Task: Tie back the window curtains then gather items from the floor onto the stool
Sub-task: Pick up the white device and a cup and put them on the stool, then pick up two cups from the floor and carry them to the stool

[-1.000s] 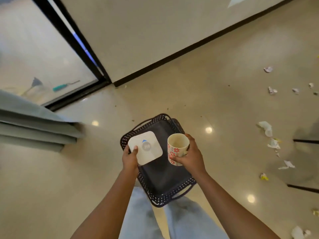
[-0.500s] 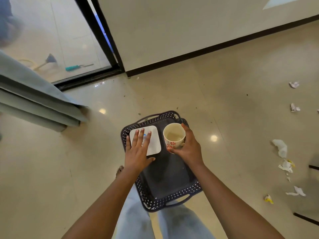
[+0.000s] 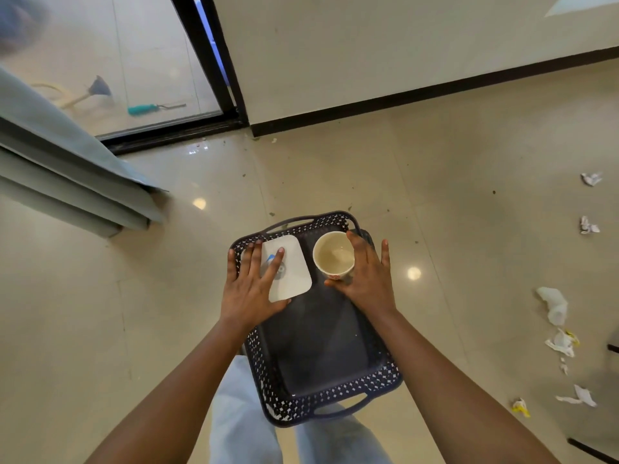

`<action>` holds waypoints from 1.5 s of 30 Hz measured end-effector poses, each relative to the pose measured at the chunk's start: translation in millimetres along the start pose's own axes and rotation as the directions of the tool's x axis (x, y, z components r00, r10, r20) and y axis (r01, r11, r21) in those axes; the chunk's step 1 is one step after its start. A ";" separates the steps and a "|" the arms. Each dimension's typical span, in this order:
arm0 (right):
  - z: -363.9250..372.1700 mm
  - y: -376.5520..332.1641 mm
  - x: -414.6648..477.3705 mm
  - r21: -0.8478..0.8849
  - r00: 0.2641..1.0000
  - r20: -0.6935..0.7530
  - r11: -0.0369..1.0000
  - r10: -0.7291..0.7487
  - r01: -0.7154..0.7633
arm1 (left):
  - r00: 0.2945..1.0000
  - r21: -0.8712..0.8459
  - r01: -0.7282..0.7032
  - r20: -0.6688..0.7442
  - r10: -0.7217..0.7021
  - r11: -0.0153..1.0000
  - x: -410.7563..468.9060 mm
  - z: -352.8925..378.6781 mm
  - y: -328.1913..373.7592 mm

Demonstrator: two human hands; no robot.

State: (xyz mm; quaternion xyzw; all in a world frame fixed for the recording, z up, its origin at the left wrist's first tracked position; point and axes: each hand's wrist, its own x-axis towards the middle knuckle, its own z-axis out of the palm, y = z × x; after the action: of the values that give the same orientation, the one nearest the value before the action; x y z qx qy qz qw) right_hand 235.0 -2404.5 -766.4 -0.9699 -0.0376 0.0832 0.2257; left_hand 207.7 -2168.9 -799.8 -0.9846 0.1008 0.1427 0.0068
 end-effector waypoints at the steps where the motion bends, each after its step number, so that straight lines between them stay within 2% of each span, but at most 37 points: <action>1: 0.3 -1.9 -0.6 -0.004 1.000 0.006 1.000 0.029 -0.029 | 1.000 0.005 -0.012 0.004 0.012 1.000 0.1 1.1 -0.1; 3: -3.9 -5.6 -0.5 -0.078 0.998 0.049 0.996 0.044 -0.040 | 0.999 0.016 -0.033 0.014 0.032 0.999 0.3 3.5 -0.7; 5: -12.3 -6.8 0.2 -0.148 0.986 0.161 0.987 -0.040 0.064 | 0.999 0.025 -0.037 0.027 0.036 0.999 0.5 4.7 -1.6; 8: -25.6 -8.3 4.9 -0.173 0.933 0.324 0.959 -0.159 0.224 | 0.999 0.029 -0.032 0.043 0.031 0.999 1.6 3.2 -2.5; 11: -29.5 -8.8 13.6 -0.164 0.889 0.432 0.956 -0.153 0.244 | 0.998 0.023 -0.028 0.061 0.027 0.999 1.8 1.5 -1.5; 21: -24.5 -11.7 40.9 -0.054 0.919 0.367 0.983 -0.142 0.174 | 0.996 0.022 -0.037 0.082 0.035 0.999 1.1 -3.0 0.7; 24: -22.2 -17.7 45.1 -0.116 0.914 0.393 0.980 -0.105 0.163 | 0.991 0.023 -0.036 0.129 0.033 0.999 2.3 -5.8 0.2; 27: -30.9 -33.1 44.0 -0.289 0.897 0.442 0.943 -0.023 0.166 | 0.978 -0.005 -0.023 0.206 0.023 1.000 1.5 -22.3 1.2; 29: -46.3 -55.7 37.1 -0.355 0.907 0.421 0.923 0.015 0.149 | 0.968 -0.114 0.046 0.249 -0.016 0.992 -6.4 -44.5 4.2; 30: -52.7 -64.6 35.4 -0.353 0.922 0.386 0.928 0.027 0.121 | 0.963 -0.231 0.113 0.265 -0.049 0.966 -6.9 -53.9 8.6; 31: -59.8 -76.5 31.6 -0.341 0.939 0.342 0.935 0.031 0.093 | 0.954 -0.380 0.207 0.281 -0.101 0.901 -10.5 -65.2 11.0; 32: -66.2 -92.8 23.8 -0.329 0.953 0.301 0.941 0.025 0.079 | 0.942 -0.538 0.303 0.296 -0.160 0.786 -20.8 -78.6 8.8; 34: -74.2 -127.7 -1.2 -0.289 0.968 0.250 0.956 0.034 0.041 | 0.917 -0.796 0.397 0.321 -0.238 0.457 -51.3 -101.7 -0.9; 36: -73.3 -168.6 -35.9 -0.196 0.971 0.235 0.981 0.051 -0.004 | 0.901 -0.921 0.362 0.306 -0.306 0.145 -97.5 -117.3 -19.9; 39: -58.6 -249.3 -96.0 -0.058 0.970 0.244 0.998 0.011 0.004 | 0.829 -0.940 0.288 0.340 -0.444 -0.181 -188.0 -131.9 -70.7; 40: -48.2 -280.2 -115.9 -0.017 0.966 0.257 0.999 -0.024 0.029 | 0.805 -0.927 0.267 0.365 -0.468 -0.263 -221.1 -131.5 -91.9; 42: -23.7 -344.2 -157.1 0.042 0.946 0.311 0.996 -0.093 0.084 | 0.758 -0.900 0.259 0.414 -0.504 -0.350 -290.1 -128.8 -136.2; 45: 12.3 -440.8 -211.0 0.124 0.869 0.453 0.979 -0.199 0.160 | 0.711 -0.906 0.232 0.407 -0.574 -0.355 -379.9 -125.6 -213.2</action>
State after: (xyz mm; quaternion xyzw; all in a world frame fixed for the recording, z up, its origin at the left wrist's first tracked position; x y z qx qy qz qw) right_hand 9.7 -2027.8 -551.2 -0.9040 -0.1770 0.2924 0.2567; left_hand -71.2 -1890.7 -575.2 -0.6053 -0.4052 0.0375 -0.6841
